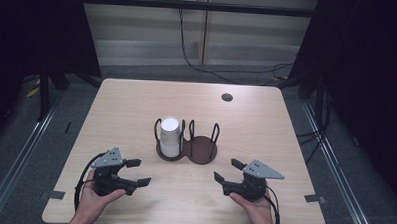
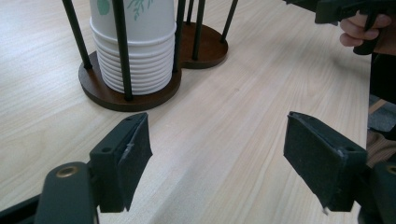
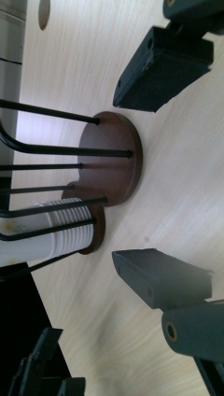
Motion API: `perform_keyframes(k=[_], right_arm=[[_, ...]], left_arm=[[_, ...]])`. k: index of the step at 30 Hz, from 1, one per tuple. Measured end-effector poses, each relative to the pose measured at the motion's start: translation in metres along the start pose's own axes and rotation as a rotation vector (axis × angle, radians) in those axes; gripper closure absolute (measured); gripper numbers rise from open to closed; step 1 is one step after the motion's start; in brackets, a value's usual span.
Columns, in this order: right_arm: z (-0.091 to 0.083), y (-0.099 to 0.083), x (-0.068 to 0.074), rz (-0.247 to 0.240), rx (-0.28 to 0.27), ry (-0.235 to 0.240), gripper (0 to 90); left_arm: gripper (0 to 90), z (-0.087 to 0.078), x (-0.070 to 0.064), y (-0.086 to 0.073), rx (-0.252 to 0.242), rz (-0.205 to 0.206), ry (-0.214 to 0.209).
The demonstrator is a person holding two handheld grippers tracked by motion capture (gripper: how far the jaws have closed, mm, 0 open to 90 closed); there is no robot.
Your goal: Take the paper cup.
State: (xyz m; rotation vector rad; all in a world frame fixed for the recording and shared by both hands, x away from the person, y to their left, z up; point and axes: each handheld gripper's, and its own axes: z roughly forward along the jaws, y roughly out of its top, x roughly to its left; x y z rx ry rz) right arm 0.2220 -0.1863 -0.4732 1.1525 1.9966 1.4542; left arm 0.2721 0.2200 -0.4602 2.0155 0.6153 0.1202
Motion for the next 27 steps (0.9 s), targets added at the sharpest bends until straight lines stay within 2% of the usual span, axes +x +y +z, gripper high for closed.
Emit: perform_keyframes(k=[3, 4, 9, 11, 13, 16, 18, 21, 22, 25, 26, 27], right_arm=[[0.000, -0.001, 0.000, 0.001, 0.019, 0.008, 19.7], [0.001, -0.001, 0.001, 0.014, 0.016, -0.001, 16.7], [-0.001, 0.000, 0.001, 0.020, 0.016, 0.009, 17.4], [-0.002, 0.001, 0.002, 0.015, 0.019, -0.007, 18.5], [-0.003, 0.002, 0.002, 0.008, 0.028, 0.006, 17.9], [-0.004, 0.003, 0.001, 0.013, 0.042, 0.010, 17.6], [-0.003, 0.004, 0.002, 0.020, 0.052, 0.030, 17.7], [-0.004, 0.004, 0.002, 0.025, 0.055, 0.042, 18.1], [-0.004, 0.004, 0.003, 0.030, 0.058, 0.043, 18.4], [-0.005, 0.003, 0.003, 0.037, 0.064, 0.050, 19.6], [-0.005, 0.004, 0.002, 0.030, 0.064, 0.049, 19.3], [-0.005, 0.004, 0.002, 0.030, 0.064, 0.049, 19.3]], left_arm=[[22.9, 0.000, 0.000, 0.001, 0.002, -0.004, -0.006], [22.9, 0.000, 0.000, 0.002, 0.001, 0.000, -0.005], [23.1, -0.003, 0.000, 0.007, -0.015, -0.001, -0.013], [23.3, -0.005, 0.001, 0.010, -0.029, -0.009, -0.012], [23.7, -0.005, -0.001, 0.012, -0.027, -0.011, -0.010], [23.7, -0.005, -0.003, 0.018, -0.020, 0.017, -0.008], [23.7, -0.005, -0.004, 0.022, -0.018, 0.035, -0.003], [23.4, -0.006, -0.003, 0.025, -0.035, 0.040, -0.015], [23.4, -0.005, -0.001, 0.029, -0.012, 0.075, -0.011], [23.9, -0.002, 0.003, 0.035, -0.008, 0.064, -0.011], [24.1, 0.000, 0.004, 0.038, 0.013, 0.074, -0.007], [24.1, 0.000, 0.004, 0.038, 0.013, 0.074, -0.007]])
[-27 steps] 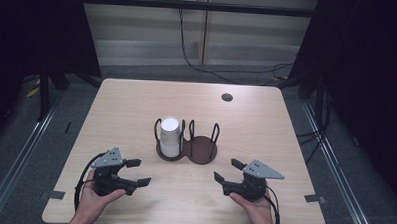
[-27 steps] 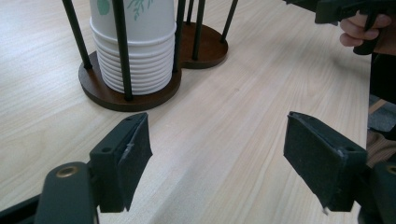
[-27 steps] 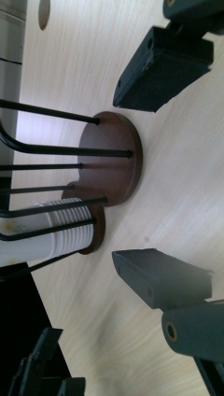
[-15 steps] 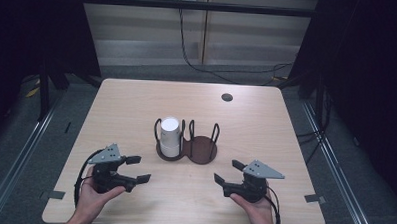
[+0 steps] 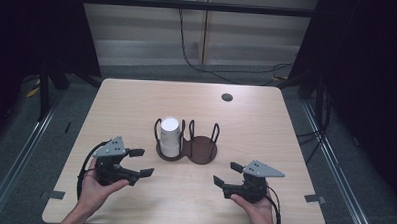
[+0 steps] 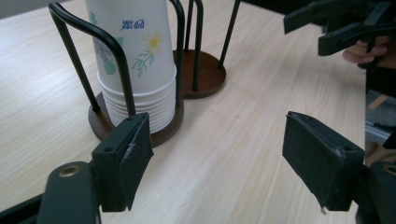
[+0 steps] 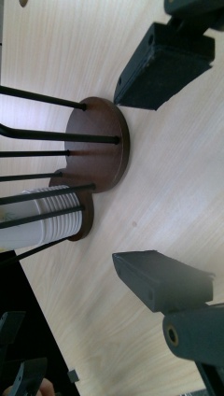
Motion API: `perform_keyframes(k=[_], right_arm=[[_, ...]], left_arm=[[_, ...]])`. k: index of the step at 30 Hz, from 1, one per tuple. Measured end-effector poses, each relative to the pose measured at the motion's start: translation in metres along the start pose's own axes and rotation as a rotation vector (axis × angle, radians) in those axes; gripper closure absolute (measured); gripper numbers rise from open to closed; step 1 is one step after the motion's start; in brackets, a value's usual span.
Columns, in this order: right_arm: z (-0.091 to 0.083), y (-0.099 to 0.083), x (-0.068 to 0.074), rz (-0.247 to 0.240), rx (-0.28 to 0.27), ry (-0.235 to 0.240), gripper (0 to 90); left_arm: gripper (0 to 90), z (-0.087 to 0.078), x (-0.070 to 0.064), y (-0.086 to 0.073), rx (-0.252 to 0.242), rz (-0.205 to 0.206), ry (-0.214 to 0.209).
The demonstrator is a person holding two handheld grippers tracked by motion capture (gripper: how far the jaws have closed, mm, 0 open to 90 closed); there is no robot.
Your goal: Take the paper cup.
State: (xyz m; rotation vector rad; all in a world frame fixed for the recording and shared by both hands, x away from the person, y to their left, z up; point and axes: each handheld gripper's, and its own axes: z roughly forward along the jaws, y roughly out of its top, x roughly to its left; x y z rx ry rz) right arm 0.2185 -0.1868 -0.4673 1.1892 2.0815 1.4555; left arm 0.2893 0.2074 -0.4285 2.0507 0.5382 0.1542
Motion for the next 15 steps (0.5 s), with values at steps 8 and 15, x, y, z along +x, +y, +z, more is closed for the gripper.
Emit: perform_keyframes(k=[8, 15], right_arm=[[-0.003, 0.001, 0.000, 0.000, 0.000, 0.010, 19.1], [0.001, 0.000, 0.003, -0.023, 0.024, 0.034, 19.1]], left_arm=[[30.3, 0.001, 0.005, 0.013, 0.033, 0.019, 0.006], [32.4, 0.000, 0.017, 0.028, 0.041, 0.023, 0.029]])
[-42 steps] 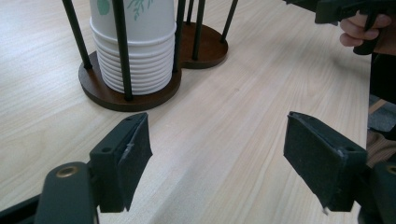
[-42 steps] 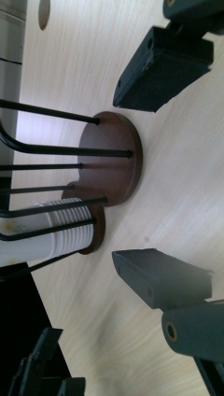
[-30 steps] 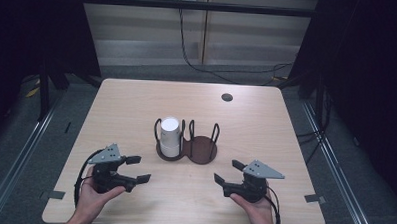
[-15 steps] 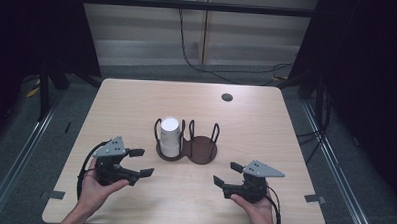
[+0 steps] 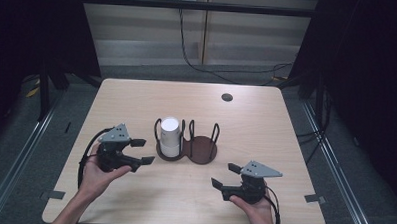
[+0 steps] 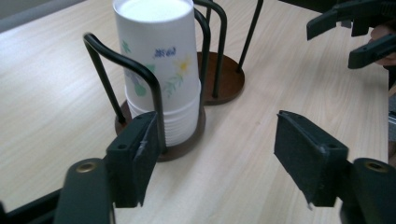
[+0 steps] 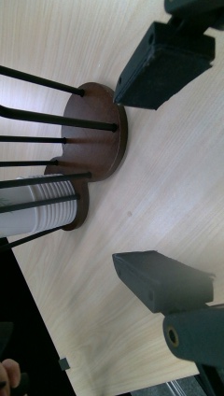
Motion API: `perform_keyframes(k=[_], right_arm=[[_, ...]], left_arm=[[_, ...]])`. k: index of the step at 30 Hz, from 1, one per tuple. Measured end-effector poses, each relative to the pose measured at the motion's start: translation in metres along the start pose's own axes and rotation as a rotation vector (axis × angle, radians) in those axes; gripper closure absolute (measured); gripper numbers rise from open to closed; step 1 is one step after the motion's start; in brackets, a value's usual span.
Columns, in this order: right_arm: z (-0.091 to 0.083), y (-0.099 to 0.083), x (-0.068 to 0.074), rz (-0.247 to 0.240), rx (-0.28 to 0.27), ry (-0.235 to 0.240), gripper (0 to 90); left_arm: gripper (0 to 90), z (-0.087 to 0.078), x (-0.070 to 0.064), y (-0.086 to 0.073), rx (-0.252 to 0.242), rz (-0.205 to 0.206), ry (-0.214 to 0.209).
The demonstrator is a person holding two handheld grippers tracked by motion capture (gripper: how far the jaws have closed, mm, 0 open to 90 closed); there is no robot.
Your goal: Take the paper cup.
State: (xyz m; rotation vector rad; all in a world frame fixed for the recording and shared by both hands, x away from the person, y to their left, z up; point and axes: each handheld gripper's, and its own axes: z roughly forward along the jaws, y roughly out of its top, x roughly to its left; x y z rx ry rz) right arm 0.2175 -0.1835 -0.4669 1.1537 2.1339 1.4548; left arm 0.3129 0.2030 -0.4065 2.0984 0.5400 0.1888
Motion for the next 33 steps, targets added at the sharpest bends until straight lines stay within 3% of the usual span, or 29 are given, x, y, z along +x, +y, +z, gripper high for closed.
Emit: perform_keyframes(k=[6, 10, 17, 21, 26, 29, 31, 33], right_arm=[[0.000, 0.000, 0.000, 0.002, 0.018, 0.007, 22.1], [-0.001, 0.000, 0.000, 0.002, 0.013, 0.013, 21.5], [-0.001, 0.000, 0.000, 0.003, 0.008, 0.018, 20.1], [-0.001, 0.000, -0.001, 0.003, 0.015, 0.022, 19.2], [-0.001, 0.000, -0.001, 0.003, 0.015, 0.024, 18.9], [0.000, -0.001, -0.001, -0.002, 0.017, 0.029, 18.8], [-0.001, -0.001, 0.000, -0.003, 0.018, 0.031, 18.9], [-0.001, -0.001, -0.001, -0.004, 0.019, 0.035, 18.8]], left_arm=[[33.8, 0.002, 0.002, 0.014, 0.010, 0.010, 0.009], [33.7, 0.005, 0.003, 0.021, 0.062, 0.043, 0.023], [32.2, 0.003, 0.010, 0.032, 0.083, 0.030, 0.029], [33.5, 0.001, 0.012, 0.044, 0.101, 0.023, 0.055], [31.7, 0.003, 0.014, 0.056, 0.151, 0.053, 0.039], [23.9, 0.003, 0.015, 0.067, 0.160, 0.065, 0.020], [27.5, 0.003, 0.013, 0.070, 0.160, 0.078, 0.031], [29.4, 0.004, 0.014, 0.076, 0.192, 0.106, 0.025]])
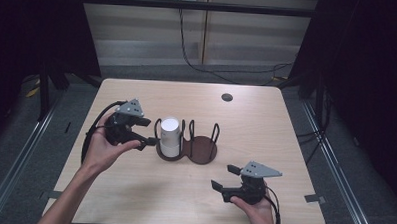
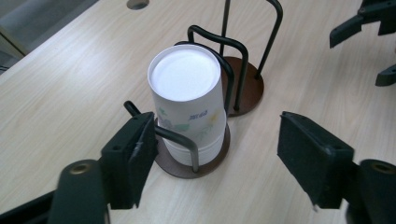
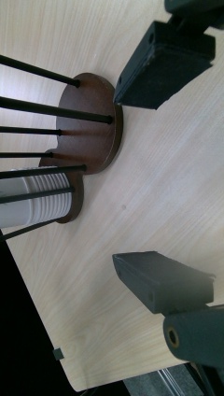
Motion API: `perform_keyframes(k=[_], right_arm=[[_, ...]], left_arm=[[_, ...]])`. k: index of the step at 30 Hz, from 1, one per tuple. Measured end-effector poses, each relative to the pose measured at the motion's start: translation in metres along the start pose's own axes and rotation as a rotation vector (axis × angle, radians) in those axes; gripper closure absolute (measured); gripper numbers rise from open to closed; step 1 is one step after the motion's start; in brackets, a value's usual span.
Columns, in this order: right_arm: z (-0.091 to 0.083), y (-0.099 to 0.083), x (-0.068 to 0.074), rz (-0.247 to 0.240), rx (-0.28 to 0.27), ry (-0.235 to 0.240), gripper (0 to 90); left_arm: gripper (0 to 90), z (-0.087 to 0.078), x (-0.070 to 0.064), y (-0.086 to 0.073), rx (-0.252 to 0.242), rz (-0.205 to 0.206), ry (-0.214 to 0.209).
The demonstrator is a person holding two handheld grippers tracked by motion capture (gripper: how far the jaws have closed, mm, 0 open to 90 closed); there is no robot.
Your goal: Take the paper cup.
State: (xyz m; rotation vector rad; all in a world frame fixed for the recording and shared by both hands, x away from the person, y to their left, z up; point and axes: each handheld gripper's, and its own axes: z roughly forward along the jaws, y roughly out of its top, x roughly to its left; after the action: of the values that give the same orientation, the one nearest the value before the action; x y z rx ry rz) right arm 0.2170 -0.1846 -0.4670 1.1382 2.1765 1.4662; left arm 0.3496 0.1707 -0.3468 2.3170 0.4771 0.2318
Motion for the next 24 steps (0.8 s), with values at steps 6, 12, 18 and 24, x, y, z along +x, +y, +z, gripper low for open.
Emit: perform_keyframes(k=[6, 12, 18, 24], right_arm=[[-0.001, 0.000, 0.000, 0.001, 0.001, 0.001, 18.9], [0.000, -0.001, 0.000, -0.002, 0.002, 0.006, 18.9], [0.000, -0.001, 0.000, -0.005, 0.001, 0.009, 18.9], [0.001, -0.001, 0.000, -0.002, 0.007, 0.011, 18.6]], left_arm=[[27.8, 0.002, 0.002, 0.014, 0.090, 0.066, -0.015], [29.0, 0.009, 0.005, 0.022, 0.140, 0.063, -0.015], [30.6, 0.017, 0.015, 0.033, 0.171, 0.051, -0.031], [31.2, 0.027, 0.017, 0.043, 0.203, 0.065, -0.032]])
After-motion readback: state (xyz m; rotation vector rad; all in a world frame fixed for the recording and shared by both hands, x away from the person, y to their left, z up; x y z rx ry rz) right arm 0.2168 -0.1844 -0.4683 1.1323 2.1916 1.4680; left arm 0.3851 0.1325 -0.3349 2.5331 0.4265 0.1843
